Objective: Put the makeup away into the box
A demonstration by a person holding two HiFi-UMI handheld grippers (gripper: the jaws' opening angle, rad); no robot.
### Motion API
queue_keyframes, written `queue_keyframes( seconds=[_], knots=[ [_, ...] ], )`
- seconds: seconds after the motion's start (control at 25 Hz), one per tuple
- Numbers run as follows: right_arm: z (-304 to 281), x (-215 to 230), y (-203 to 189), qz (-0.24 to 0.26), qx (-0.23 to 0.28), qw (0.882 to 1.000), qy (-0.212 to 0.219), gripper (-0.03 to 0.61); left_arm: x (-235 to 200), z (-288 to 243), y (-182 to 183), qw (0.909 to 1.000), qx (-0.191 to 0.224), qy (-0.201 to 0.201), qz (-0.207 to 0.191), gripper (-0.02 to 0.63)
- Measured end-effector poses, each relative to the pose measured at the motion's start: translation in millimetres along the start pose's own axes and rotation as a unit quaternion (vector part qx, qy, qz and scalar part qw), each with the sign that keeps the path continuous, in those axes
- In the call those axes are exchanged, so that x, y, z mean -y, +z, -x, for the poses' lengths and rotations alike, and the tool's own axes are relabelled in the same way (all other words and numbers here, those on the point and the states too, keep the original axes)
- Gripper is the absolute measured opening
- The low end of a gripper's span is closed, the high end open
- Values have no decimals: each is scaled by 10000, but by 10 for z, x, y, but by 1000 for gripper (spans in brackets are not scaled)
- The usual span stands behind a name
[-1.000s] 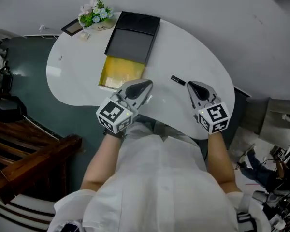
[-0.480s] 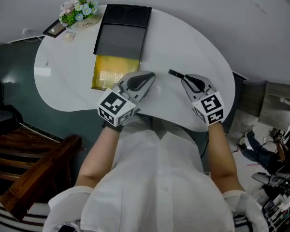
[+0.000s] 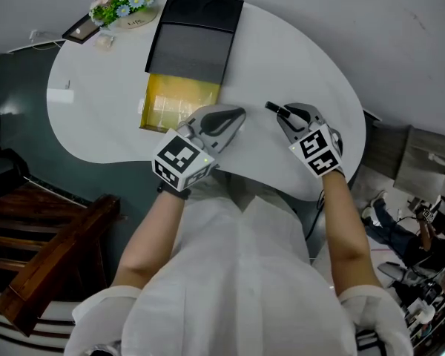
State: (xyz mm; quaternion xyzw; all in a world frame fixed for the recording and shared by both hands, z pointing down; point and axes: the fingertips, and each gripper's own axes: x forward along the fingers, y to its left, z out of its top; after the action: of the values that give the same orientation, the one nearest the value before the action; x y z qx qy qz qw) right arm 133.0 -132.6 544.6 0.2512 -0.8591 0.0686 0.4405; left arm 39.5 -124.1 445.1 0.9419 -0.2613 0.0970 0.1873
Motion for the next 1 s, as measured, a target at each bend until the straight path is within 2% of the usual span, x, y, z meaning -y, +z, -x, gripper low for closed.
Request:
queue_keyframes(
  seconds=[0.2,0.32,1.0],
  knots=[
    [-197,-25,-109,647,-495,9967,63,89,15,51,-75,9999,-7,-5,100,20],
    [-285,-40,-157,821,-702,9941,138,89,16,78,-81,9999,23,11,149,20],
    [-510,-44,-349,973,-1353,9859,137,89,65,187,-114,9997,74,-43,224,20]
  ],
)
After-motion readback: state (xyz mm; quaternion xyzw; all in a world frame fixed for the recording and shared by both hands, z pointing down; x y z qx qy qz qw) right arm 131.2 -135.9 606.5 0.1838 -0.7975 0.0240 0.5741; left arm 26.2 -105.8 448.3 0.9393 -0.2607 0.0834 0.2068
